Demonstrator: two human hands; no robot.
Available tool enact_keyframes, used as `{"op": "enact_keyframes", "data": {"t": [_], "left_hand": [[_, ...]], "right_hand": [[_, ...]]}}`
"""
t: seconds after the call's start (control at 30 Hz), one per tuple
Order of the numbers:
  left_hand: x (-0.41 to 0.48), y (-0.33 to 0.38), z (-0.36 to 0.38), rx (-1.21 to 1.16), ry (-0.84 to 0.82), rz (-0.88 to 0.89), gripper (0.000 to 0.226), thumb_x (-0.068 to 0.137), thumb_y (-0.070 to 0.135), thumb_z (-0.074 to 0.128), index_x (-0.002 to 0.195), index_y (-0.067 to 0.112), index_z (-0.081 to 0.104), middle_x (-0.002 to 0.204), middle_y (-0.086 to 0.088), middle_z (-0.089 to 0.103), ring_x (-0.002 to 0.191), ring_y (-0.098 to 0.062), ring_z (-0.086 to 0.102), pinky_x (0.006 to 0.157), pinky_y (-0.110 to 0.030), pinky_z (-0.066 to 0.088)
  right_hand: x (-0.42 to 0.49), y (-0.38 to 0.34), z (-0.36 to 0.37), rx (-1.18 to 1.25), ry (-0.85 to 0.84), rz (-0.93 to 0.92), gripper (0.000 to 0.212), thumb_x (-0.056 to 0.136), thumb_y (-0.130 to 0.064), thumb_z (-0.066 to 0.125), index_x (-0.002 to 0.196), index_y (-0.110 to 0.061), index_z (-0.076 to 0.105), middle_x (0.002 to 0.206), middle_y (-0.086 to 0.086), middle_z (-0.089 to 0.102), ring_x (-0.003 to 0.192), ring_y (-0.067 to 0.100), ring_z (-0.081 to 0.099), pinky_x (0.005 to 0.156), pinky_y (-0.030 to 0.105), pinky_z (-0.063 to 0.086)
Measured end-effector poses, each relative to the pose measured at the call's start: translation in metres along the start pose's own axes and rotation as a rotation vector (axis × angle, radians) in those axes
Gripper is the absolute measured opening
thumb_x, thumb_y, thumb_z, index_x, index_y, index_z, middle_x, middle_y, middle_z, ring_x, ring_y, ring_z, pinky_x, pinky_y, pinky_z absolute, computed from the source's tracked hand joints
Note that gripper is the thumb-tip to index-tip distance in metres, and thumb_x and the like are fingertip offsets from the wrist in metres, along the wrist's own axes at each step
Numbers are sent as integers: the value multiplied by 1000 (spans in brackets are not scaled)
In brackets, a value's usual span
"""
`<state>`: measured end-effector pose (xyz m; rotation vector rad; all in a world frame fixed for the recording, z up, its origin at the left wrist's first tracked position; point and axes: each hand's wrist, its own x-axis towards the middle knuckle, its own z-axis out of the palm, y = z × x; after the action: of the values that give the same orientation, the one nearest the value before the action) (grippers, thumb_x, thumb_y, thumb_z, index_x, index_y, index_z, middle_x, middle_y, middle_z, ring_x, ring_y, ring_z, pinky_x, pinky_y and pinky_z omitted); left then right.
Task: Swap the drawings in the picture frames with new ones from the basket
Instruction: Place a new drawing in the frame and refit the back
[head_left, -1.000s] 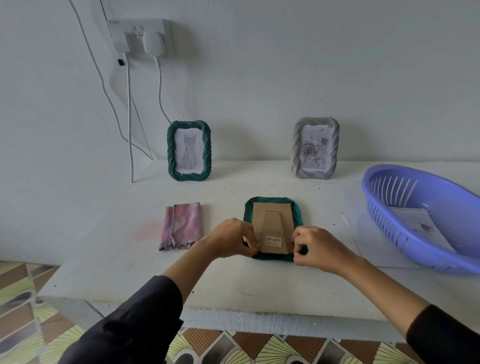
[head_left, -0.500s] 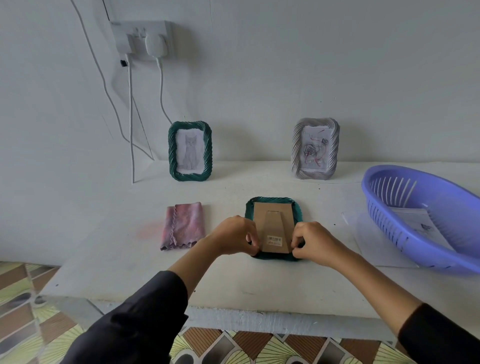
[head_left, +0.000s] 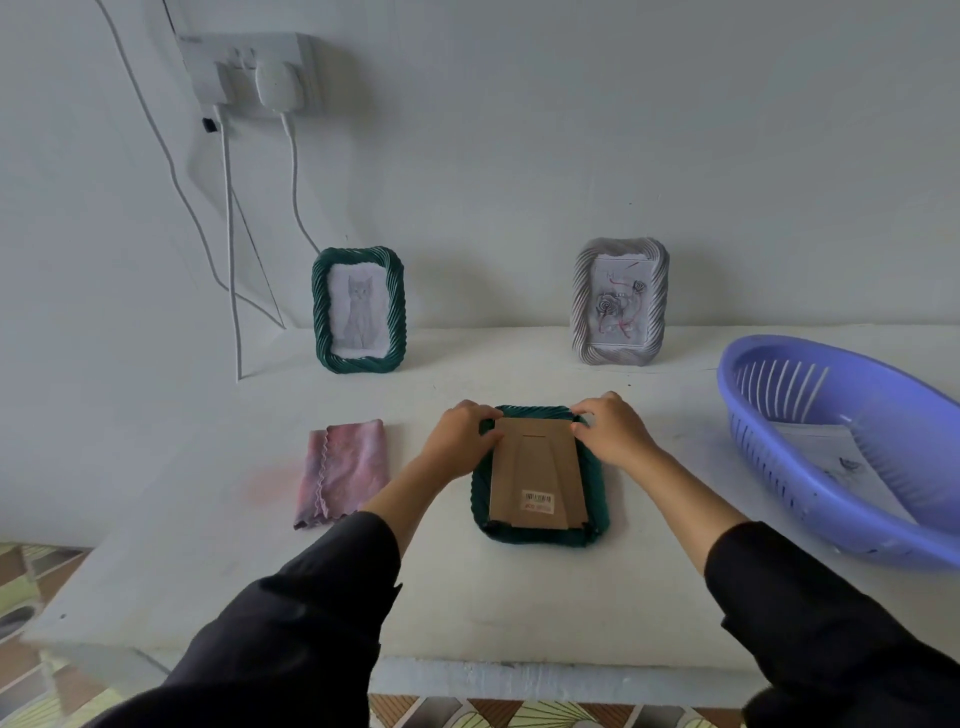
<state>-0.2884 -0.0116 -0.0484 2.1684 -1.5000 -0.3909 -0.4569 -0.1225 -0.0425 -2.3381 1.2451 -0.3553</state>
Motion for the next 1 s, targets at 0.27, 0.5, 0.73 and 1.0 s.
{"op": "enact_keyframes", "data": {"t": [0.27, 0.5, 0.73, 1.0], "left_hand": [[20, -3, 10, -22, 95, -12, 30, 95, 16, 48, 119, 7, 63, 122, -9, 54, 111, -24, 54, 93, -26, 40], [27, -10, 6, -19, 64, 13, 34, 91, 21, 57, 123, 10, 61, 119, -8, 56, 107, -22, 55, 86, -19, 36], [36, -13, 0, -29, 12, 0, 35, 87, 25, 63, 120, 11, 64, 119, -7, 59, 102, -23, 57, 82, -19, 37], [39, -17, 0, -111, 9, -17, 35, 83, 22, 69, 115, 10, 67, 118, -6, 64, 102, -22, 59, 82, -20, 40]], "right_hand": [[8, -1, 11, -11, 90, 31, 27, 90, -17, 54, 114, -12, 63, 112, 12, 65, 102, 29, 60, 78, 29, 45], [17, -4, 12, -26, 77, 53, 22, 90, -15, 52, 108, -13, 64, 117, 9, 62, 107, 27, 58, 81, 32, 47], [24, -5, 12, 1, 52, 36, 19, 90, -11, 51, 104, -9, 64, 74, -2, 53, 77, 18, 47, 51, 21, 30], [26, -4, 17, -10, 49, 41, 18, 90, -7, 49, 98, -10, 65, 106, 11, 65, 94, 28, 60, 69, 26, 40]]}}
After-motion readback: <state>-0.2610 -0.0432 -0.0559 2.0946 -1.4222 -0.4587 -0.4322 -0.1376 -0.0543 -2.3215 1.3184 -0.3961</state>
